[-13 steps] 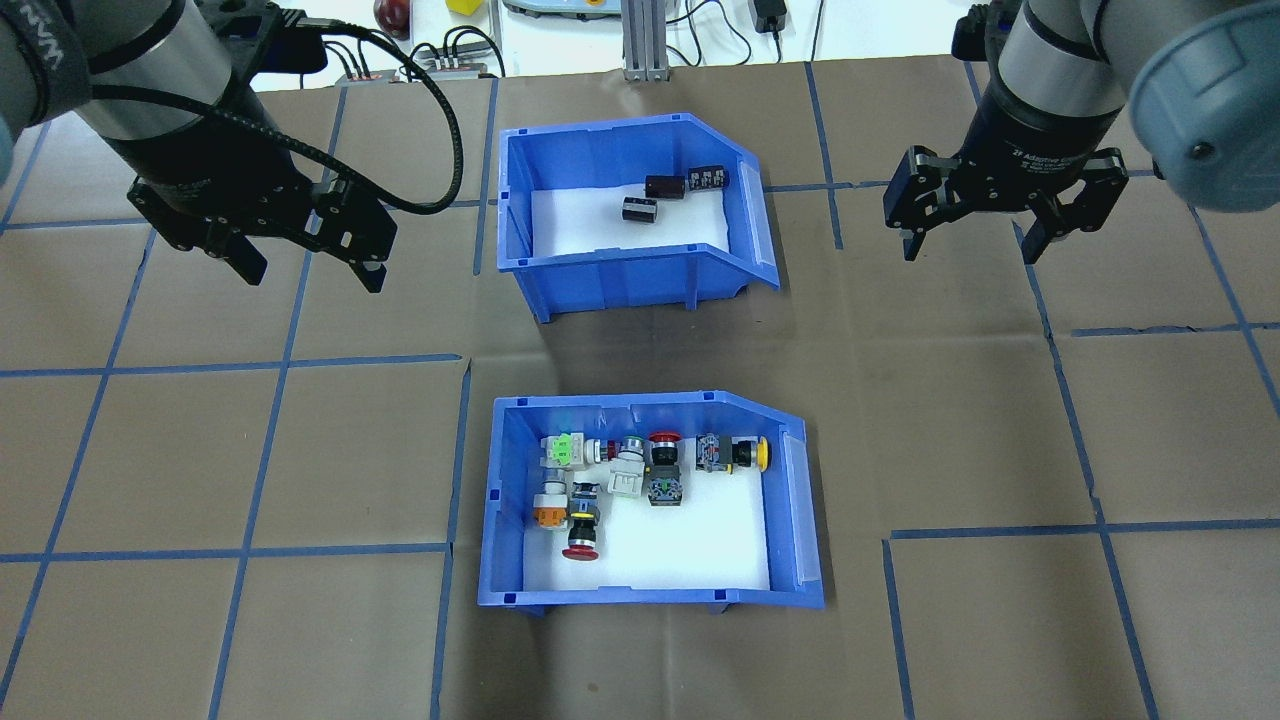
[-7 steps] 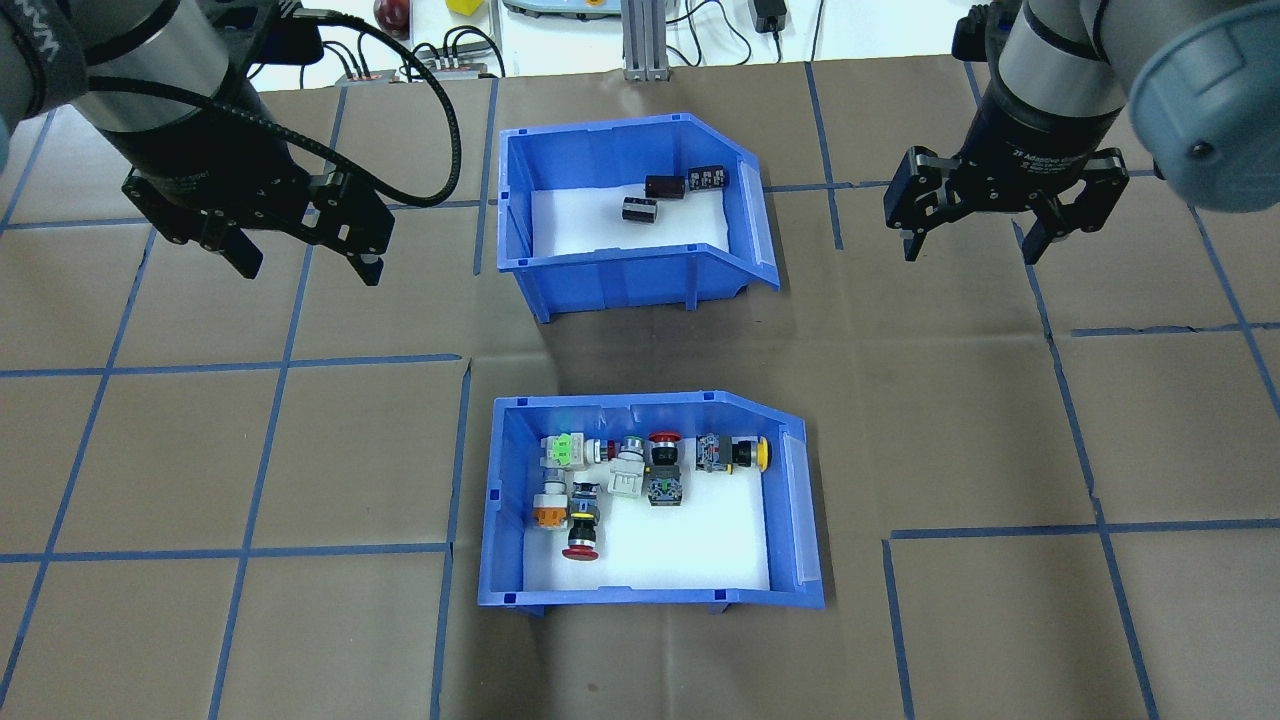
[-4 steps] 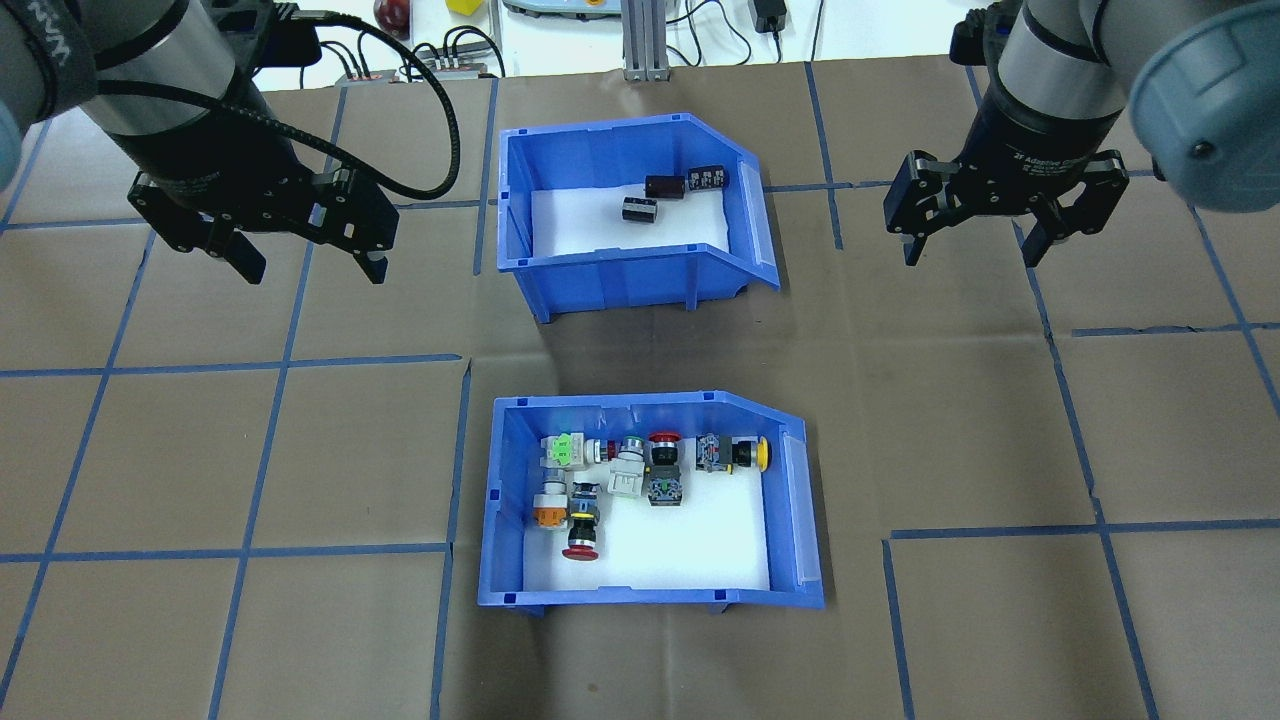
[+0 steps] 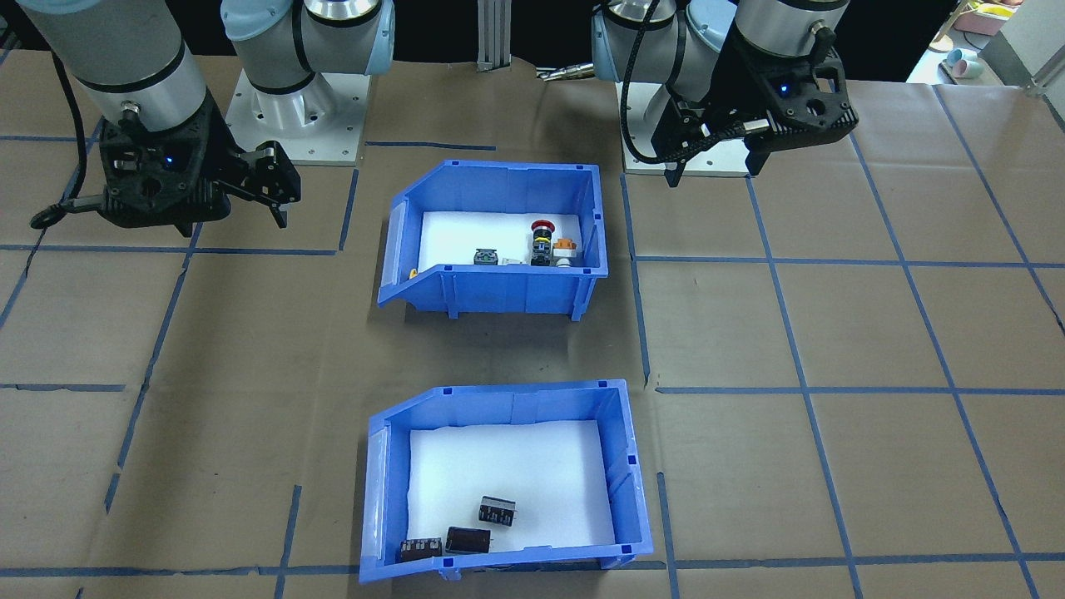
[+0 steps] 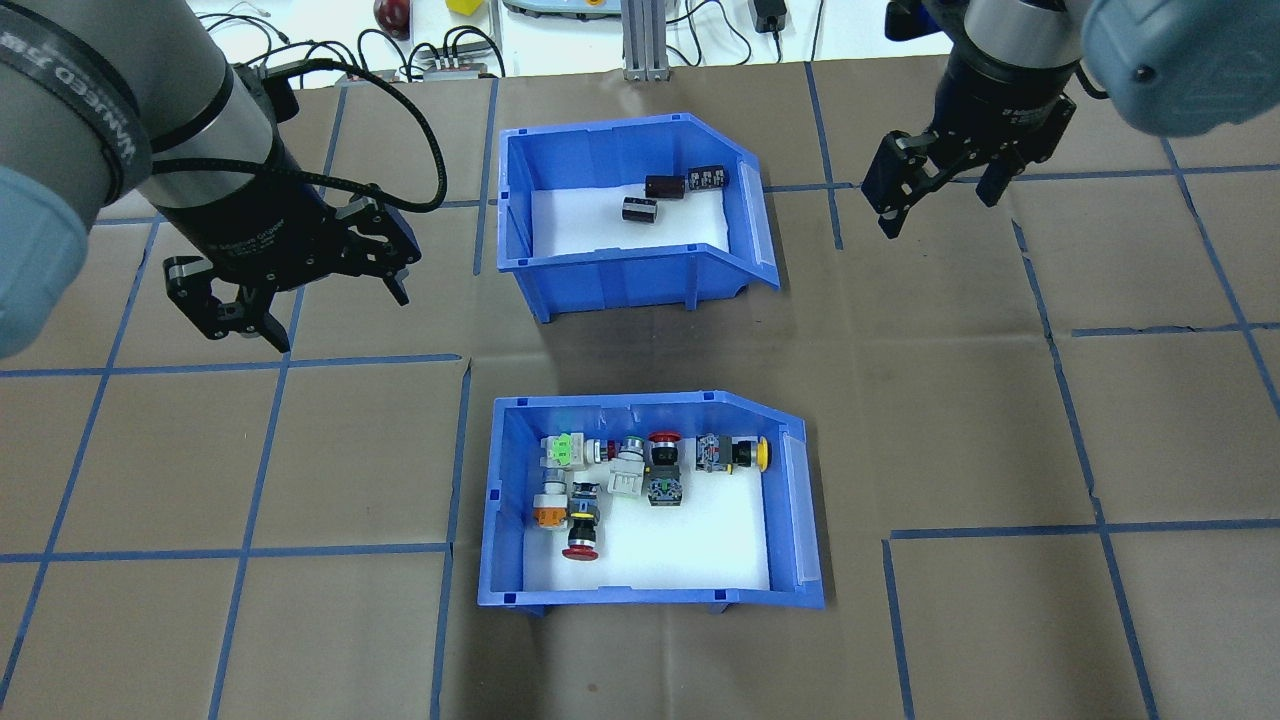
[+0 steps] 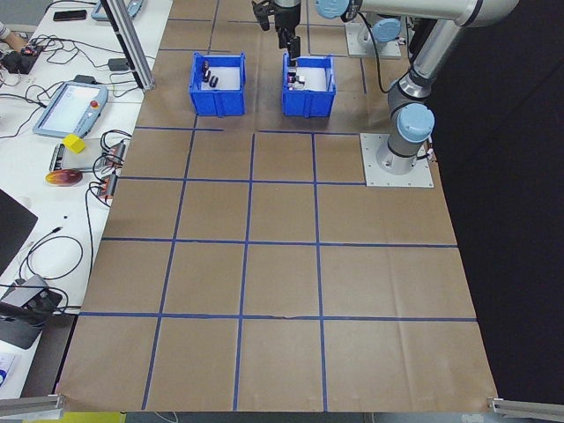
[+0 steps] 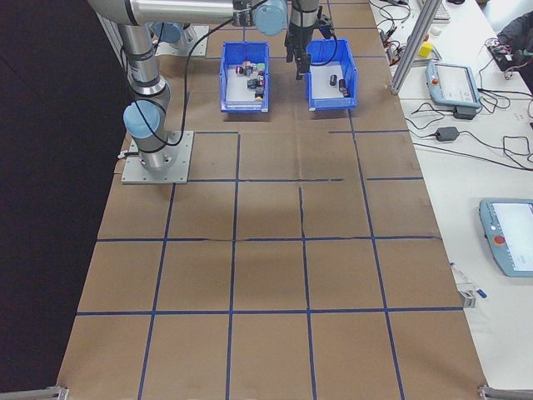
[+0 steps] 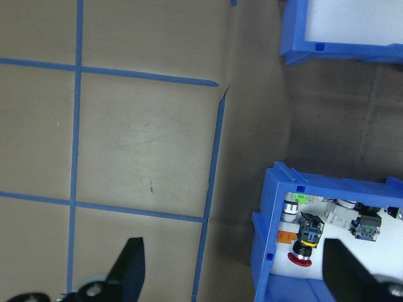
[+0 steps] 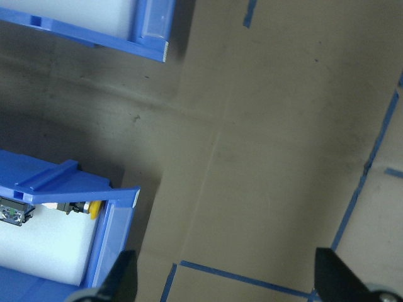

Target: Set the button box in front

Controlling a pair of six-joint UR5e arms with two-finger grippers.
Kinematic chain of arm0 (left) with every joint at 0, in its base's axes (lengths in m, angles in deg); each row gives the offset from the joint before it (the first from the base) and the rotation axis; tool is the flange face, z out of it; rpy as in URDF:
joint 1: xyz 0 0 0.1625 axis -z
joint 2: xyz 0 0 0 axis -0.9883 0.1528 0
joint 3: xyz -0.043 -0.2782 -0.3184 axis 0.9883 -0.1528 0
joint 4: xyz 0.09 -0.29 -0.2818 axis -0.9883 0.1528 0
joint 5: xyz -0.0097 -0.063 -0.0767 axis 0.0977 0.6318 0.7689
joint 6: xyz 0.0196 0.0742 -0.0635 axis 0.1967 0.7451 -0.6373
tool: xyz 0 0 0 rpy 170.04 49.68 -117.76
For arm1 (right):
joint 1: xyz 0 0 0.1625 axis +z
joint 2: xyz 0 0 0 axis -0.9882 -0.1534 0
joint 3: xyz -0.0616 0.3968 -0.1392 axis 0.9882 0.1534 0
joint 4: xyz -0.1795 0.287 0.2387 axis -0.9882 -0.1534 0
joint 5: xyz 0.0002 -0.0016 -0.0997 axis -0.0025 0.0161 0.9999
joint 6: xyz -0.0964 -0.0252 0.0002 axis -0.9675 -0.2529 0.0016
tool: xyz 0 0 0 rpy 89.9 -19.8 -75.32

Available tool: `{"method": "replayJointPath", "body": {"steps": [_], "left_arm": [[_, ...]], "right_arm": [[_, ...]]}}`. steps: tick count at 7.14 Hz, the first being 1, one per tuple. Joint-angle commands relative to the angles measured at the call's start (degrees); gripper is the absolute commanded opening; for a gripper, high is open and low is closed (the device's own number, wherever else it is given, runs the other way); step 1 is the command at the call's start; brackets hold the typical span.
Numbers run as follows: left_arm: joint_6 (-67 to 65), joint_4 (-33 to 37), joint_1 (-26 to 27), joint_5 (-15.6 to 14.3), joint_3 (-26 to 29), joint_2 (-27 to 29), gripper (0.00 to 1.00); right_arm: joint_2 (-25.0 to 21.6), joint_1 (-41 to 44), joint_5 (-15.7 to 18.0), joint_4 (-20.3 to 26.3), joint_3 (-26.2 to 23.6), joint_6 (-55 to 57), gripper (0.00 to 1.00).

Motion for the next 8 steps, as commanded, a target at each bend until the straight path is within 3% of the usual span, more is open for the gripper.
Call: {"method": "replayJointPath", "body": {"steps": [1,3,5,6,8], "left_arm": [[-23.9,0.5,6.9,-0.3,-2.7,-1.1,0.99],[-49.2,0.3,14.2,0.2,-5.8,-1.2,0.99],[-67.8,-3.8,19.5,0.5,-13.1,-4.0,0.99],[-75.4,-10.2,20.3,3.9,-19.2,-6.1,0.99],[-79.9,-25.2,20.6,4.7,-30.6,-8.2,0.99]], "right_arm": [[7.9,4.1,-0.6,-0.1,7.9,-11.9,1.00],[12.0,8.9,-0.6,-0.4,11.2,-24.4,1.00],[14.5,12.1,-0.6,-3.3,11.7,-34.3,1.00],[15.5,13.2,-0.7,-5.2,11.8,-36.0,1.00],[20.7,18.0,-0.5,-11.4,14.7,-38.8,1.00]]}}
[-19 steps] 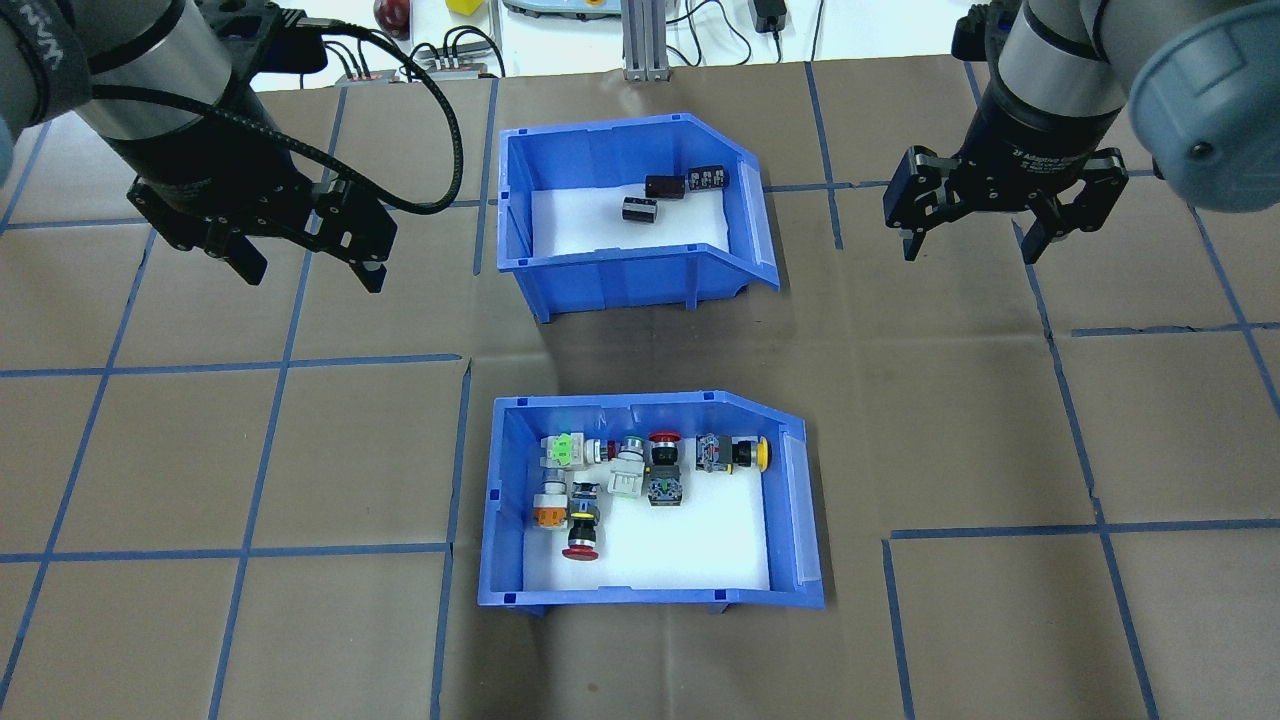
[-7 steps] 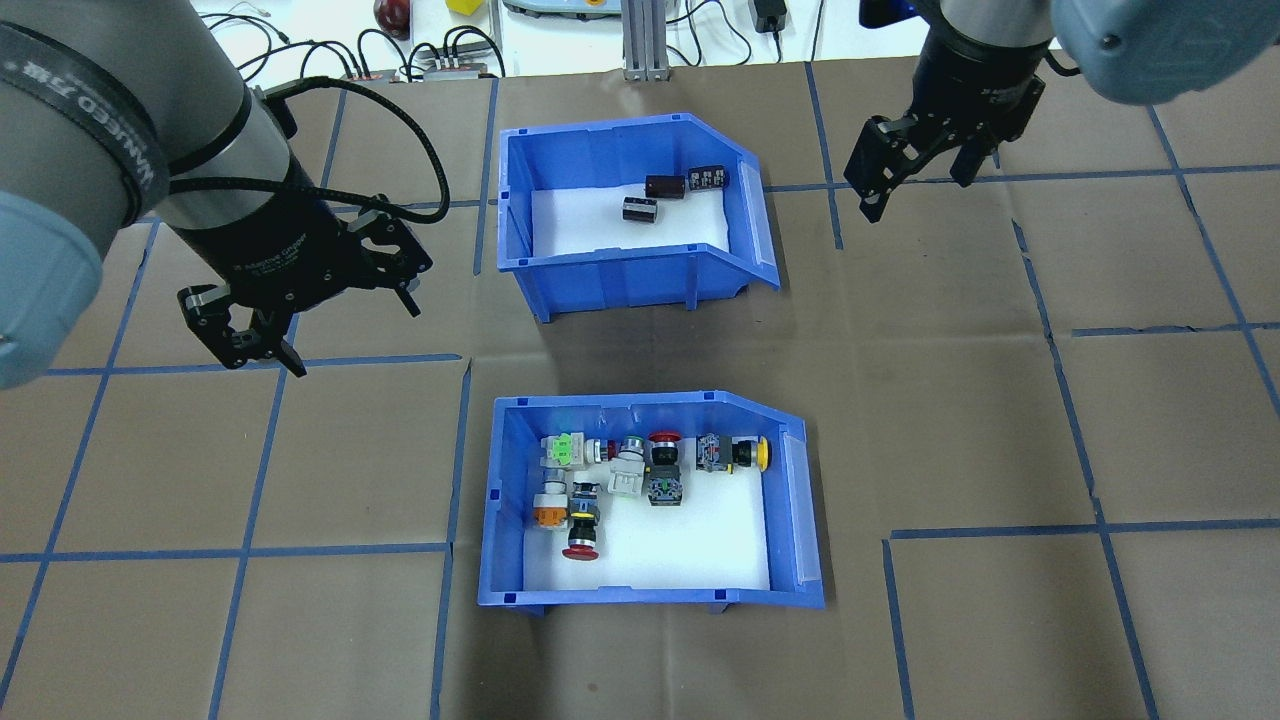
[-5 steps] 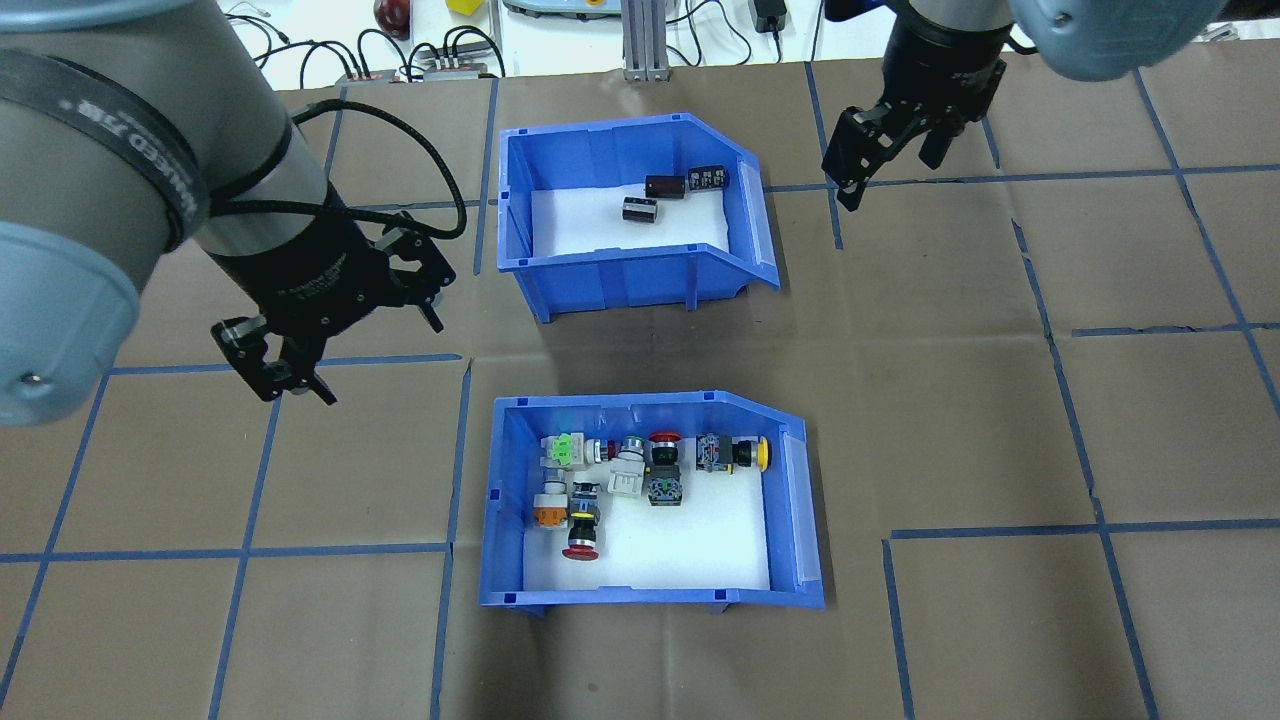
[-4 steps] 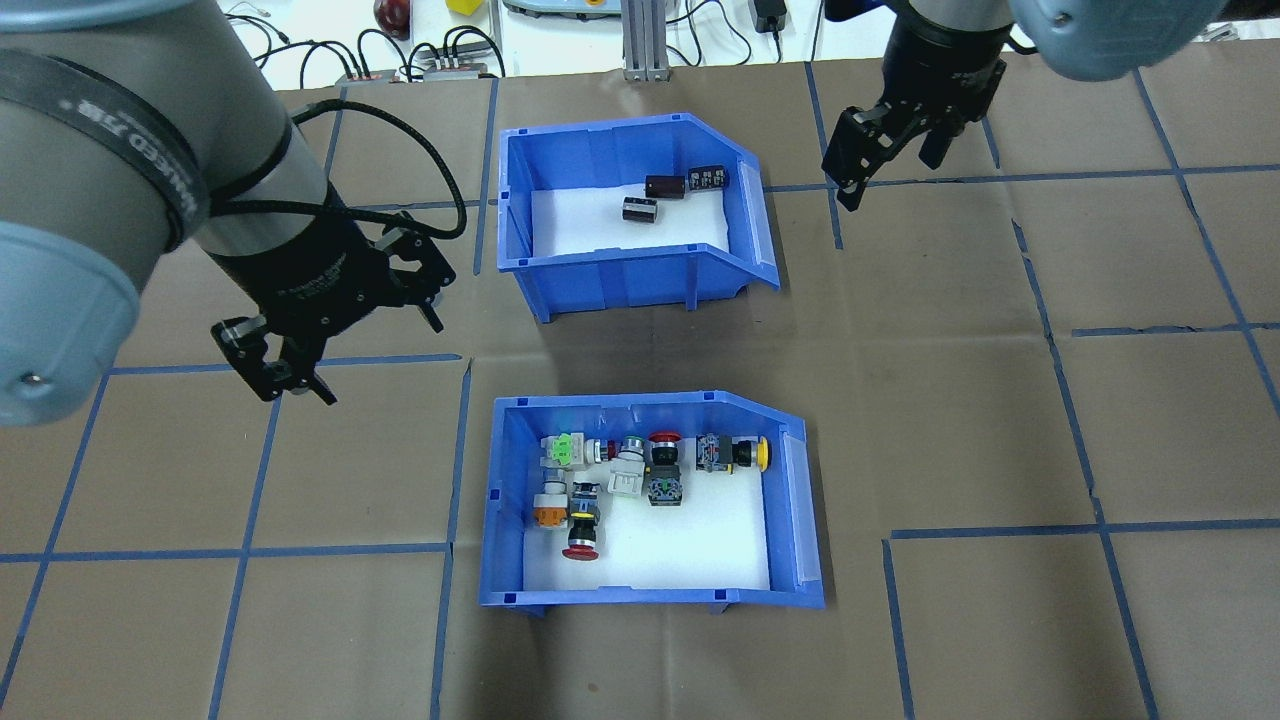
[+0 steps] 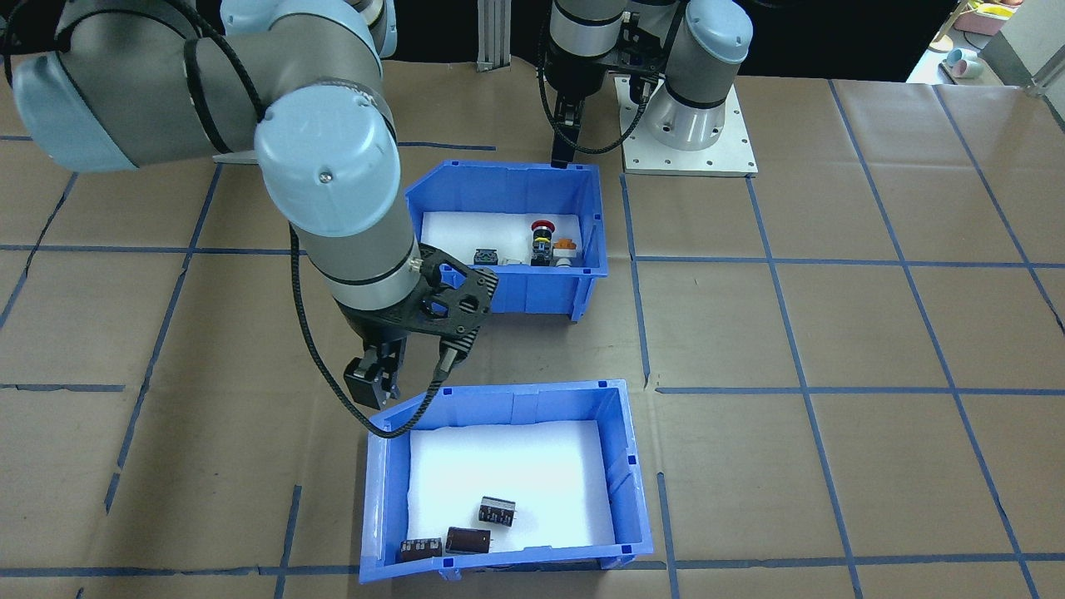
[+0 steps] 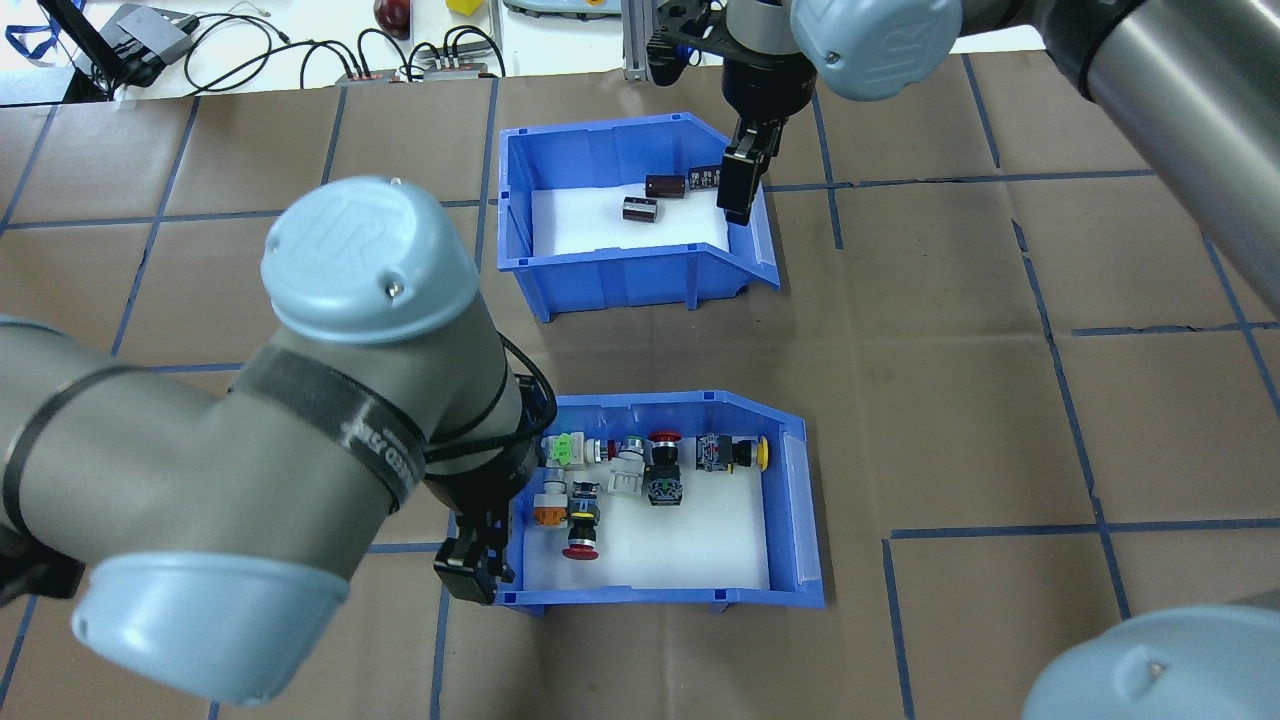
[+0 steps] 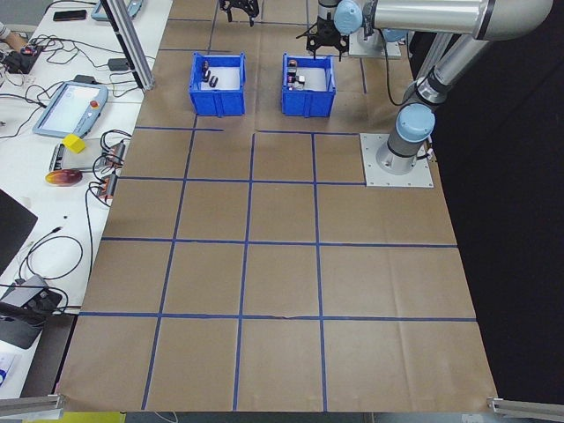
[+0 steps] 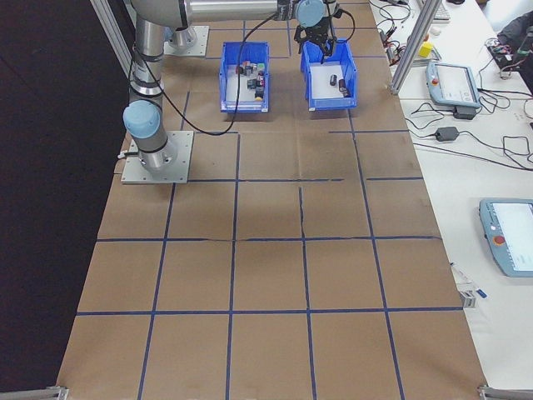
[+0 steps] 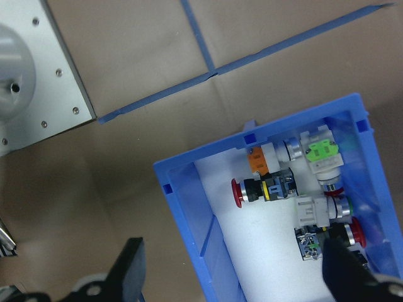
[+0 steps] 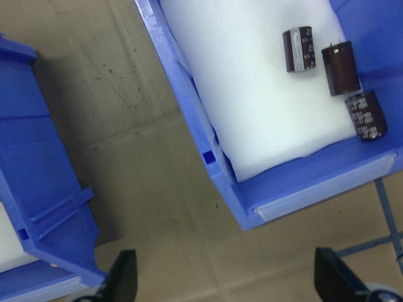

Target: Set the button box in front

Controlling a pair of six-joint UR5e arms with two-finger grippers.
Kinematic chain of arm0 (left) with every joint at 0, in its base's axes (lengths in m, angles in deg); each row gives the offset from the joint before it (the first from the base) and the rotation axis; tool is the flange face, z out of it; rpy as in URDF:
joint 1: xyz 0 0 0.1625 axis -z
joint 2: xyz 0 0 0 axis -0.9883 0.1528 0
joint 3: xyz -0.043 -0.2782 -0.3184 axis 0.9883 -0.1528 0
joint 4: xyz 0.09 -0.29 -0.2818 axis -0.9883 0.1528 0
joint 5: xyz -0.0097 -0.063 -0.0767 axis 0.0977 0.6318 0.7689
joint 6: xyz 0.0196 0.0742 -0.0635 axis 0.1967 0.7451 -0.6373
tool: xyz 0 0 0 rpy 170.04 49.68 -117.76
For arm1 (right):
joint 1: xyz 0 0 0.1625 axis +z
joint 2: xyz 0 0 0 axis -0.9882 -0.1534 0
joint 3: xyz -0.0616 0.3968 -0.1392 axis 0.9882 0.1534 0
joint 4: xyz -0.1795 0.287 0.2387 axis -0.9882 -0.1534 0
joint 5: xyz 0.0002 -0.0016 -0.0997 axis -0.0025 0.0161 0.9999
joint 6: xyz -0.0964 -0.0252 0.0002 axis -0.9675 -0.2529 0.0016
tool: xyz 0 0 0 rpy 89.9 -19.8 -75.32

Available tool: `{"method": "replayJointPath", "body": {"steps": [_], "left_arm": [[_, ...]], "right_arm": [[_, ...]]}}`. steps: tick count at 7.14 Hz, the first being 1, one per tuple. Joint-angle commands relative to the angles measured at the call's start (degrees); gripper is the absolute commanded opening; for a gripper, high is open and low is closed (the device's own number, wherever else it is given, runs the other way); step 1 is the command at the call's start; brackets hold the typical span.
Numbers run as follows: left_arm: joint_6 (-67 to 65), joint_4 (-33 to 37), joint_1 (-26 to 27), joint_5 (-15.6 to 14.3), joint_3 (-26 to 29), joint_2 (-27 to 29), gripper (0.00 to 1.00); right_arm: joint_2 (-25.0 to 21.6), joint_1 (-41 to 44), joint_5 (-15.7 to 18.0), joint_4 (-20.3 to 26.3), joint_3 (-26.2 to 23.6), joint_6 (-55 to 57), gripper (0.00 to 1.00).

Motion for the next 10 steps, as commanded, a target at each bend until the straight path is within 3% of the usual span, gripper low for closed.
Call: {"method": "replayJointPath", "body": {"steps": [1,2,3,4,5,7,8,9,10], "left_arm": [[-5.2,-12.7,0.6,2.2,-9.7,-1.5,0.99],[-5.4,-13.7,0.9,2.7,-10.9,-1.1,0.99],[-5.6,-13.9,1.7,3.6,-11.2,-0.9,0.99],[-5.6,-14.1,1.8,4.2,-11.3,-0.2,0.99],[-5.8,-17.5,2.2,7.0,-11.4,2.5,0.99],[-6.2,-19.2,4.0,6.5,-11.4,6.0,0.98],[-6.2,-19.2,4.1,6.5,-11.3,6.8,0.96],[-6.1,-19.2,4.2,6.5,-11.4,7.6,0.90],[-6.2,-19.2,4.2,6.5,-11.4,8.7,0.75]], "right_arm": [[5.8,5.4,0.3,-3.4,5.1,-2.5,1.00],[9.2,9.0,0.4,-3.4,7.4,-5.0,1.00],[11.3,11.9,4.5,-3.5,8.1,-5.6,1.00],[12.5,12.3,5.6,-3.6,7.4,-7.0,1.00],[13.0,11.8,5.7,-3.8,7.1,-9.6,1.00],[14.5,11.6,5.9,-5.2,5.7,-9.4,1.00],[15.0,11.6,6.0,-8.8,4.2,-8.9,1.00],[15.1,11.4,6.1,-10.9,3.5,-9.3,0.87],[15.1,11.5,6.5,-10.7,3.5,-8.9,0.61]]}}
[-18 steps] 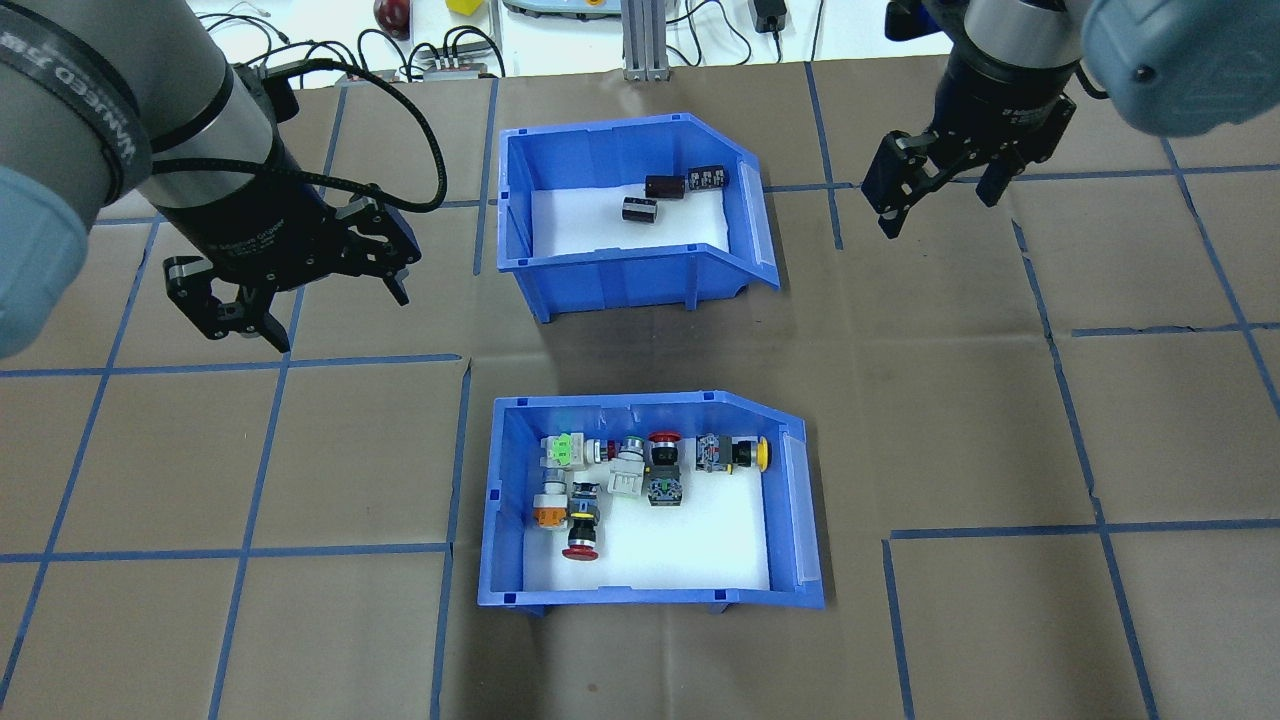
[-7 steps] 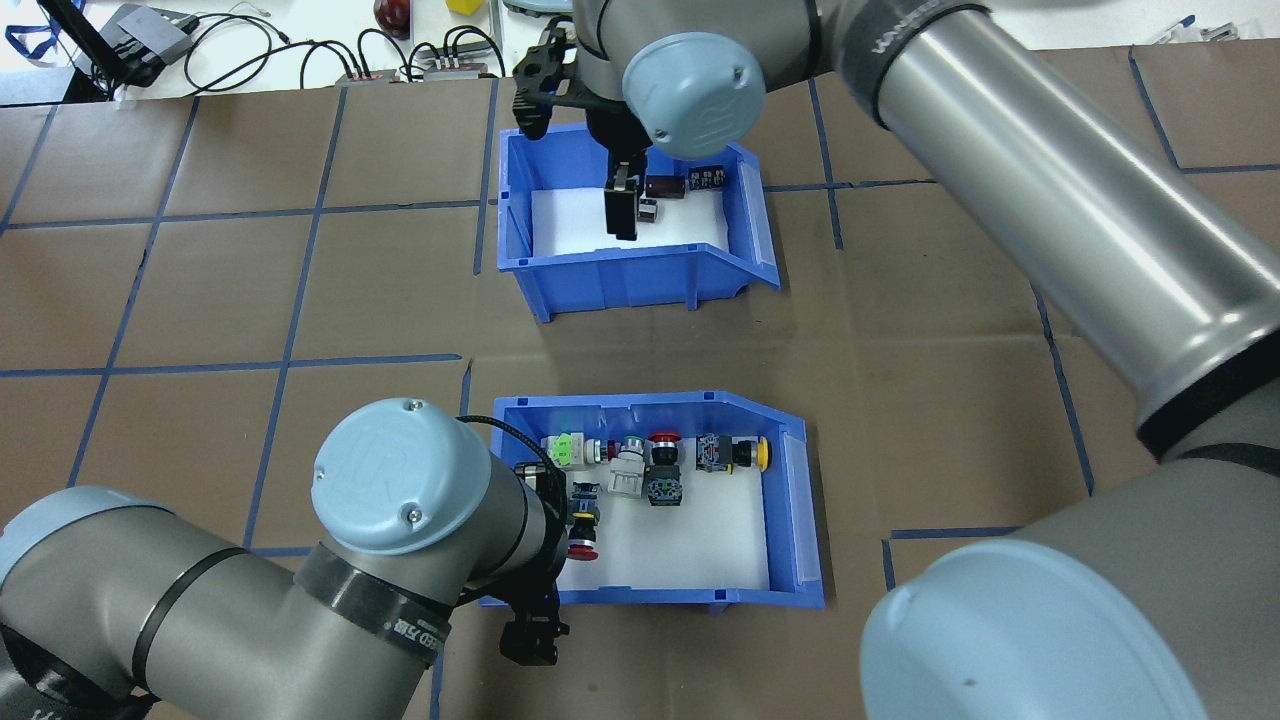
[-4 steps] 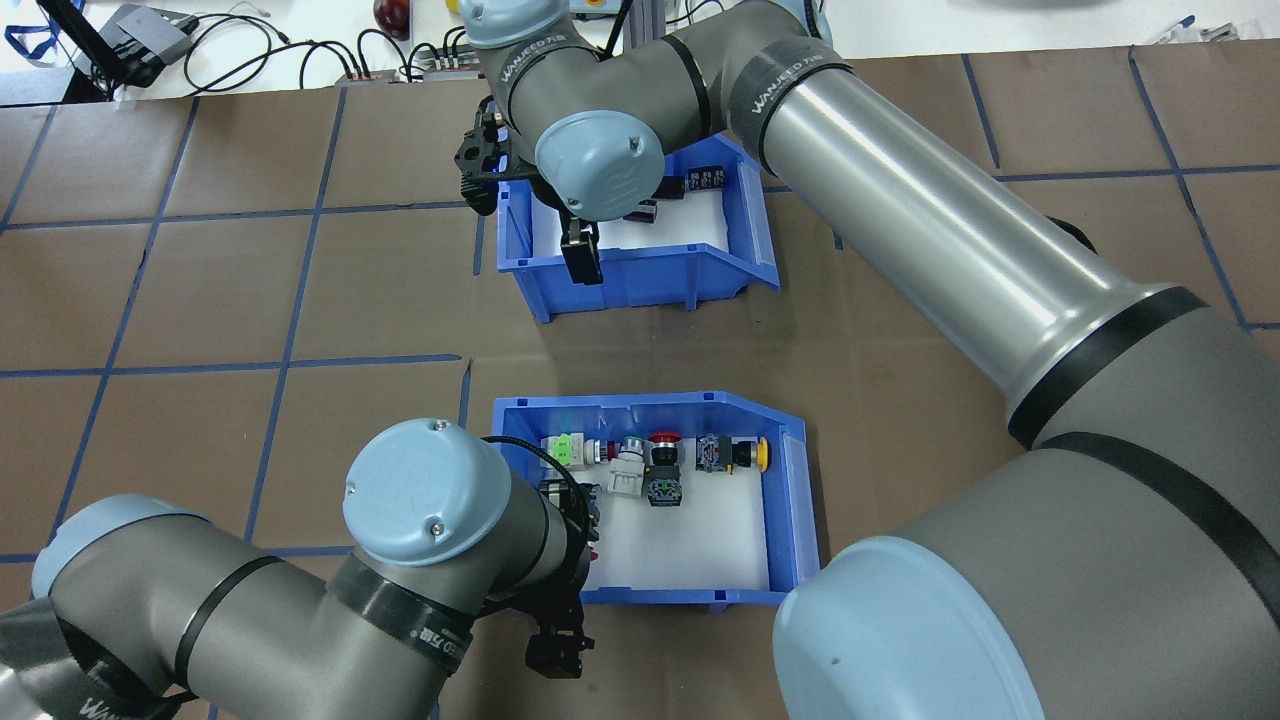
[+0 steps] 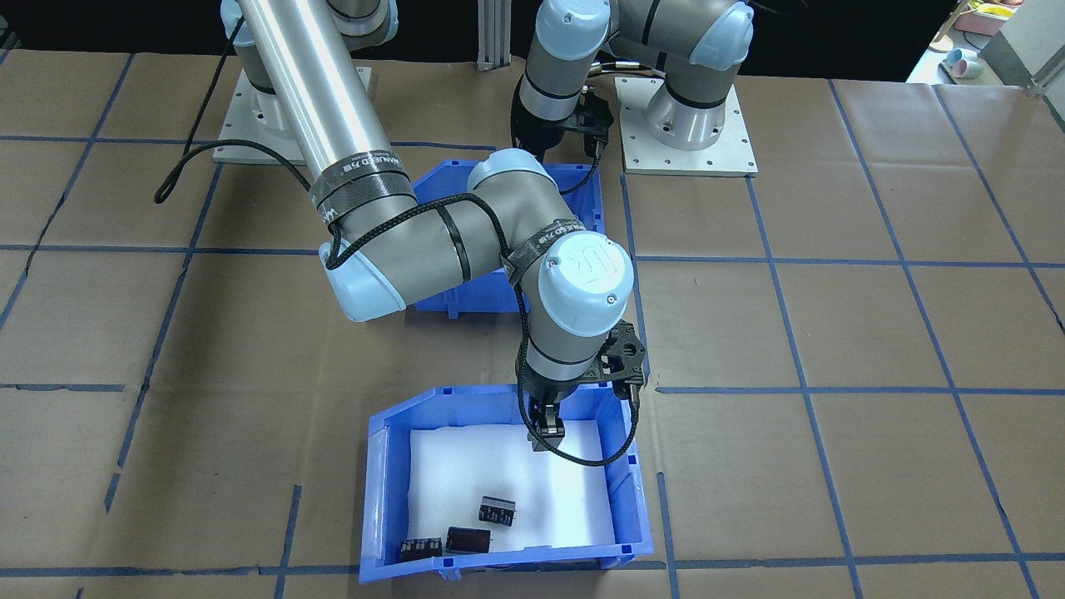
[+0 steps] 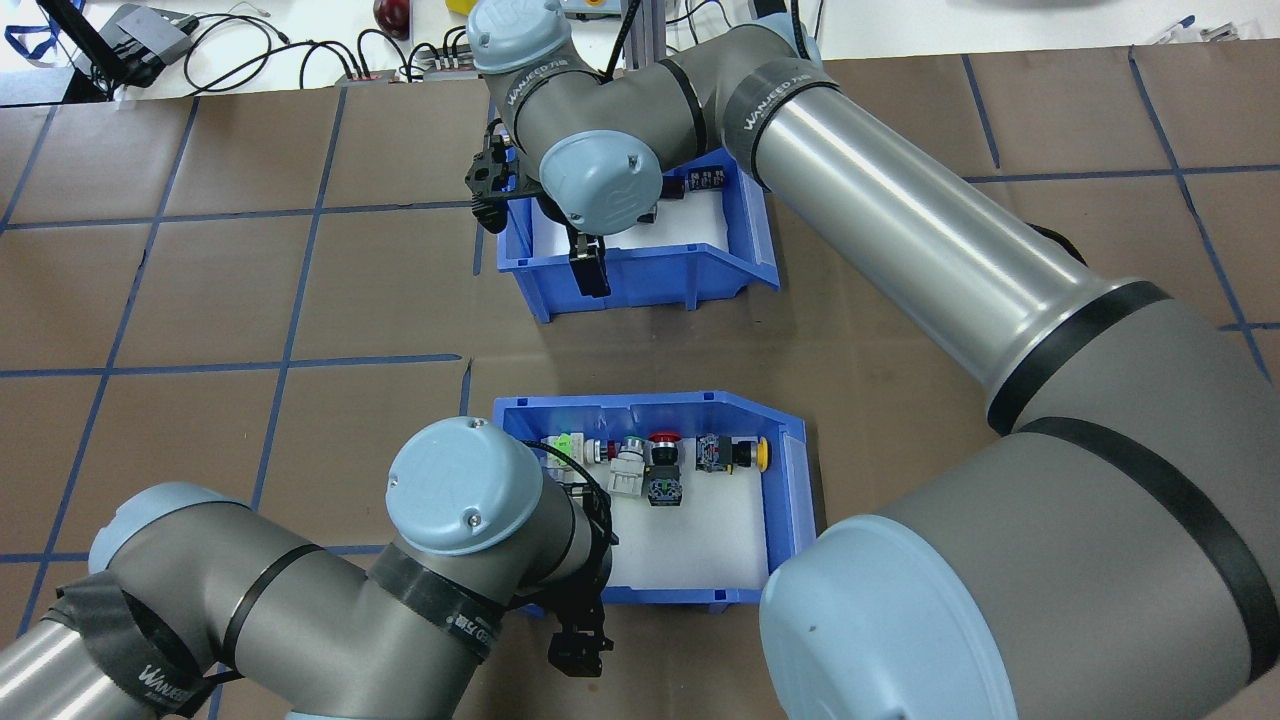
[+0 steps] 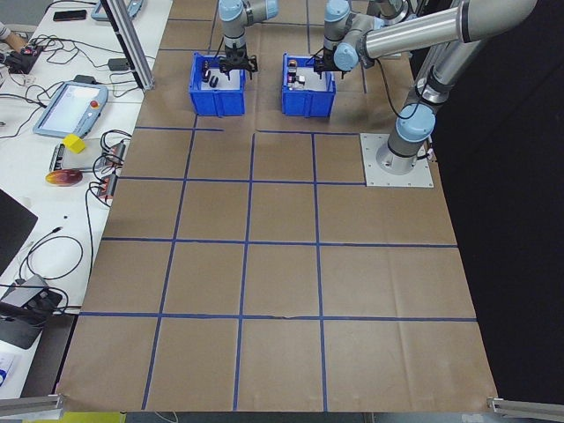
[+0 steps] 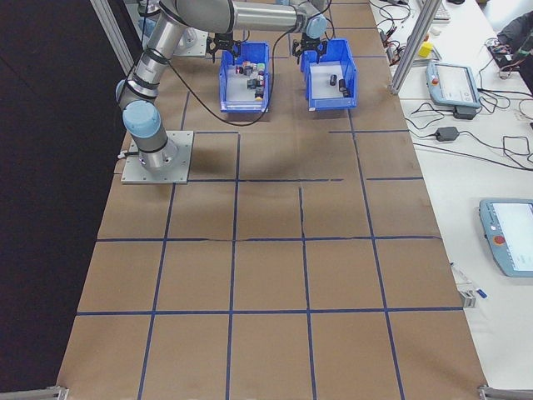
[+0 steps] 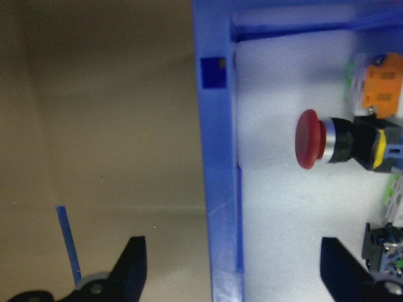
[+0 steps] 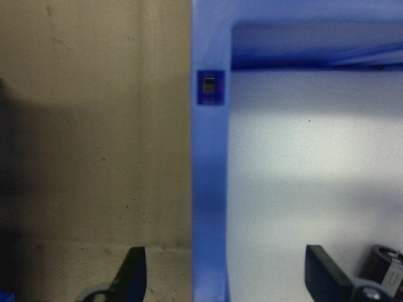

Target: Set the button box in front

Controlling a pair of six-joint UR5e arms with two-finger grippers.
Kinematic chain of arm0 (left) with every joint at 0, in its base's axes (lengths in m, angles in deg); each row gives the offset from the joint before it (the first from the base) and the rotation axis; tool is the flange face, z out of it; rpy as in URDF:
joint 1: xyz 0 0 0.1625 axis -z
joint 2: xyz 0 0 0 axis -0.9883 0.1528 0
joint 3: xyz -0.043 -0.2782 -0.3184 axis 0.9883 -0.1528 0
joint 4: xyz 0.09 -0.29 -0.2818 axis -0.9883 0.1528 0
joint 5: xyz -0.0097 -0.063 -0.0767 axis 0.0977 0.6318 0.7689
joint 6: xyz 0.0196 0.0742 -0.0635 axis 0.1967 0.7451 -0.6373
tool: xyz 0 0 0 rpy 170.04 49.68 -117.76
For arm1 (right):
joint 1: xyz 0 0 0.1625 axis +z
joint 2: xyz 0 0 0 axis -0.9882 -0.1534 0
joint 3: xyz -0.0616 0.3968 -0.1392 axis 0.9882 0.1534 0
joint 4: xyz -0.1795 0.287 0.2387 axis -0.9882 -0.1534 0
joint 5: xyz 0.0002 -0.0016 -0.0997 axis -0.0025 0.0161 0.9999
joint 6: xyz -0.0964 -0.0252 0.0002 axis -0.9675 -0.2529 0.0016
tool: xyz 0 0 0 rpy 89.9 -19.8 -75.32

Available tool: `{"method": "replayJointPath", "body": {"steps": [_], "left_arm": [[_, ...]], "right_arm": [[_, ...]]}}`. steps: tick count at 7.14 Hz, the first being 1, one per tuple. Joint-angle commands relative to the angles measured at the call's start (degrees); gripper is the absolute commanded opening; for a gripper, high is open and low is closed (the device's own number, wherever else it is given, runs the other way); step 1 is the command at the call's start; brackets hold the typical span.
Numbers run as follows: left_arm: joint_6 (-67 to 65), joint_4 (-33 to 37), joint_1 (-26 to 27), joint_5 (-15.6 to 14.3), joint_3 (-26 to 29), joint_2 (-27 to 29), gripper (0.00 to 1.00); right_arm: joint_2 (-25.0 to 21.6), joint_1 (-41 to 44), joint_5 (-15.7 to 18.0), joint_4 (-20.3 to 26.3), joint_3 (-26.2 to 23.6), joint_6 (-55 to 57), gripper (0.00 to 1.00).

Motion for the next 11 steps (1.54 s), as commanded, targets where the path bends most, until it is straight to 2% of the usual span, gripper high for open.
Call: {"method": "replayJointPath", "body": {"steps": [1,2,3,4,5,6,9,11], "left_arm": [[-0.3,-1.9,0.1,0.1,0.0,2.0,0.44],[-1.1,-2.6,0.3,0.5,0.0,1.8,0.32],[-1.1,-2.4,0.7,0.8,-0.2,1.3,0.12],[-2.0,-2.4,0.8,1.2,-0.6,-0.3,0.00],[-2.0,-1.7,0.8,0.5,-0.5,-0.6,0.00],[-1.9,-1.4,0.9,-2.8,0.0,-2.2,0.00],[6.3,11.0,-2.4,-4.8,1.2,-11.2,0.00],[15.8,12.5,-13.0,-5.7,1.9,-13.3,0.00]], "right_arm": [[0.1,0.1,3.6,-1.0,-0.3,0.1,0.40],[0.2,0.2,5.1,-1.0,-0.3,0.0,0.22],[-0.3,0.2,5.2,-1.0,-0.3,-0.1,0.12],[-0.6,0.1,5.2,-1.0,0.1,0.1,0.07],[-0.9,-0.4,5.2,-1.1,0.6,-0.1,0.07],[-1.8,-1.4,5.3,-1.1,0.4,-0.3,0.07],[-7.3,-11.7,4.6,0.4,-1.5,-6.4,0.07],[-12.2,-19.8,4.3,0.3,-6.9,-13.3,0.07]]}}
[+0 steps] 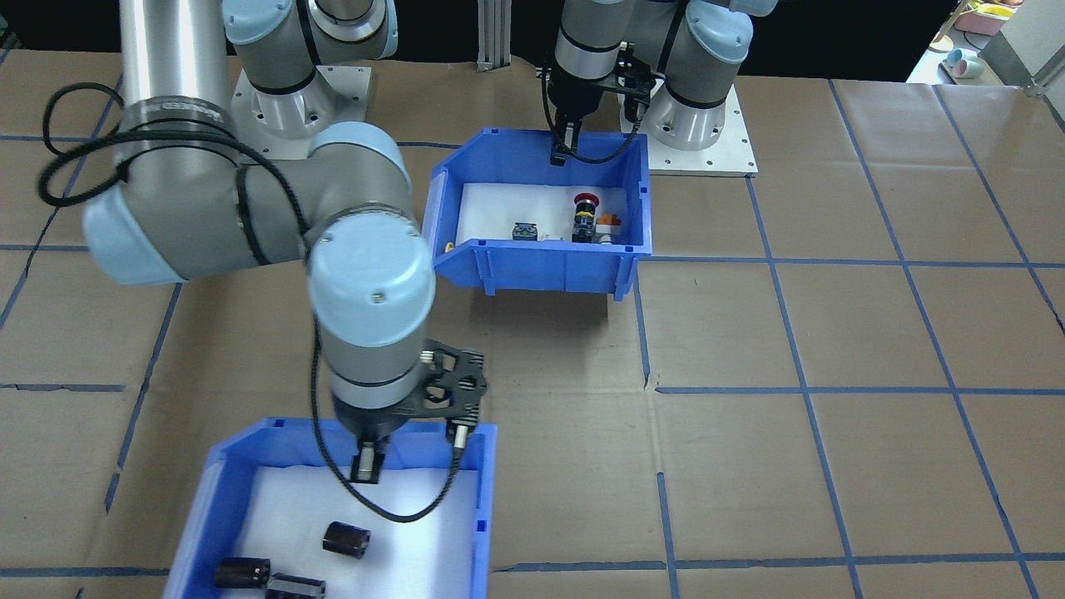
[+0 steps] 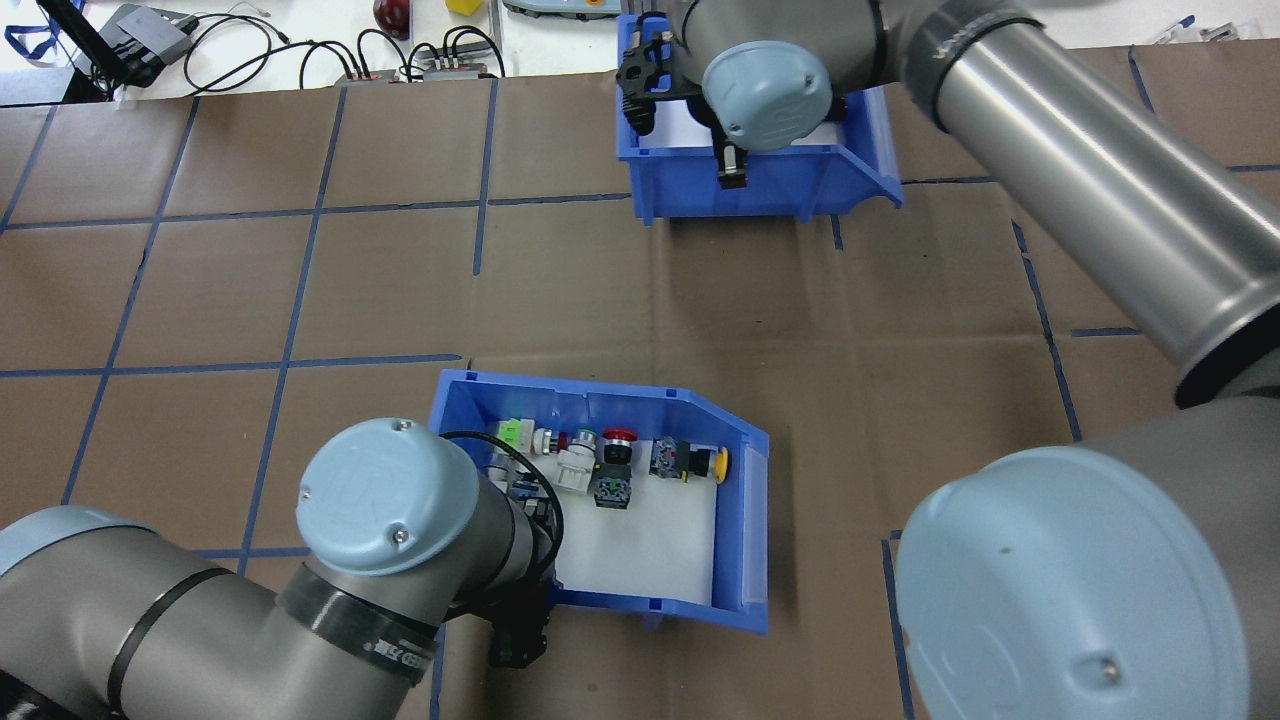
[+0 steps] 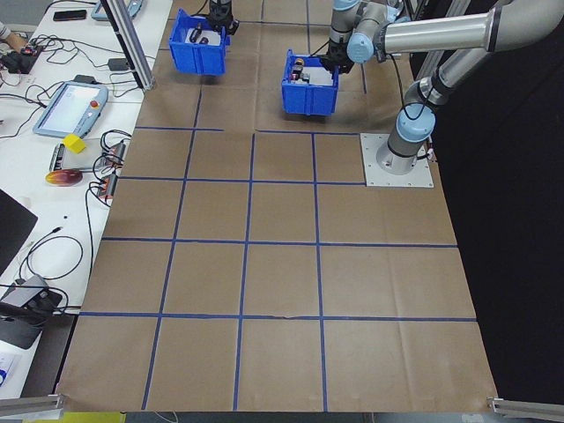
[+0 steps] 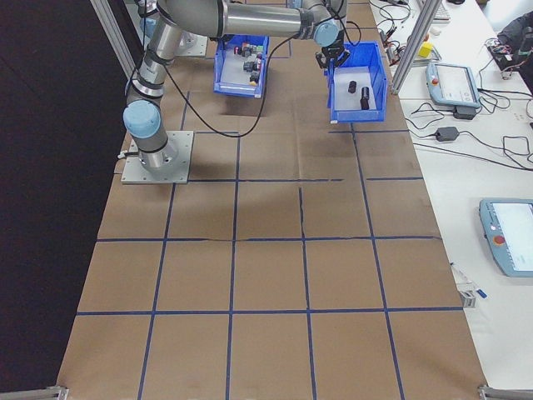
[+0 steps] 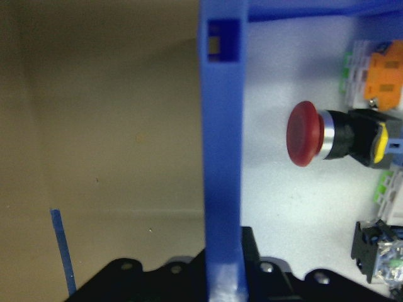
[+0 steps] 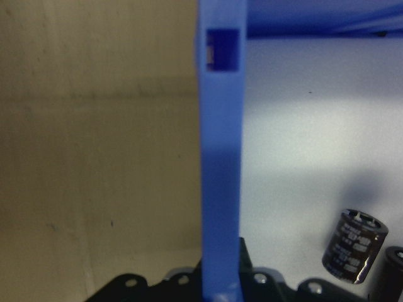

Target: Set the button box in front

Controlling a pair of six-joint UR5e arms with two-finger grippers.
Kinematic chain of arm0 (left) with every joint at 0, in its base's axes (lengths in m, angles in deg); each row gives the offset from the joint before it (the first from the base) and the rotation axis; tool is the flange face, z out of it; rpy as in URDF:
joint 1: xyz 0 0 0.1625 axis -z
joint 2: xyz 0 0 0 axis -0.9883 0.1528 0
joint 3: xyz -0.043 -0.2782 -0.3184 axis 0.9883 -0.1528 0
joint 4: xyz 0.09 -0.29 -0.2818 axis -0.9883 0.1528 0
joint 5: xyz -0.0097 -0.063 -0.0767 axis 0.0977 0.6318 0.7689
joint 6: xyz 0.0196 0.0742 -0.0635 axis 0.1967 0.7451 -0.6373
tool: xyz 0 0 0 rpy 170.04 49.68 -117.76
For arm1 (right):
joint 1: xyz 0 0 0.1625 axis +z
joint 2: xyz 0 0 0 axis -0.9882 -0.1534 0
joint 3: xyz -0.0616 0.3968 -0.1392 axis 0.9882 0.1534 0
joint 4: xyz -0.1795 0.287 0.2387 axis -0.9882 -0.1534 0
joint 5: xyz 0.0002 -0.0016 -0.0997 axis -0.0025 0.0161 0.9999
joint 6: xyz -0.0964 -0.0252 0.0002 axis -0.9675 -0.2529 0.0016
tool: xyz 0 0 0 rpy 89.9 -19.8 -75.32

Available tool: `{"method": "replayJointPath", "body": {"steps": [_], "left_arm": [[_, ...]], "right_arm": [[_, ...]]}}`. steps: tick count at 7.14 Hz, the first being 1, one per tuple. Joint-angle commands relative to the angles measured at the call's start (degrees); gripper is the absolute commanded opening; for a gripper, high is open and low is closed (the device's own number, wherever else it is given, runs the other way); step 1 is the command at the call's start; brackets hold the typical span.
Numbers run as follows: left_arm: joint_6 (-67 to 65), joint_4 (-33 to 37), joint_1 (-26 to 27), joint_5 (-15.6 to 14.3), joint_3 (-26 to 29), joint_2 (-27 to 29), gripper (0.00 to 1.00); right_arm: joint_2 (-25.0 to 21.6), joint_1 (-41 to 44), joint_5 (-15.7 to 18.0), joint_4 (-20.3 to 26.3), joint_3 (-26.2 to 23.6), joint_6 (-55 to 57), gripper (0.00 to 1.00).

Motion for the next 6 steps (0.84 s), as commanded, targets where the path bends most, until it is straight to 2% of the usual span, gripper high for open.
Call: {"method": "replayJointPath", "body": {"steps": [1,2,3,5,6], "left_arm": [[10.7,0.9,-10.7,0.3,2.7,1.3,0.00],[12.3,0.5,-12.0,0.3,6.4,5.9,0.00],[12.5,0.2,-12.1,0.3,12.5,11.6,0.00],[10.8,-0.4,-11.1,1.0,29.1,28.8,0.00],[8.3,-0.5,-10.5,4.1,35.8,35.5,0.00]], "right_arm": [[-6.8,-9.7,-0.3,0.0,-7.3,-7.9,0.07],[-10.1,-13.1,-0.3,0.0,-11.5,-9.8,0.07],[-13.3,-15.7,-0.3,-0.1,-15.3,-13.2,0.08],[-19.6,-19.7,-0.1,0.0,-23.8,-19.0,0.08],[-22.8,-20.0,0.0,-0.9,-27.9,-21.4,0.08]]}}
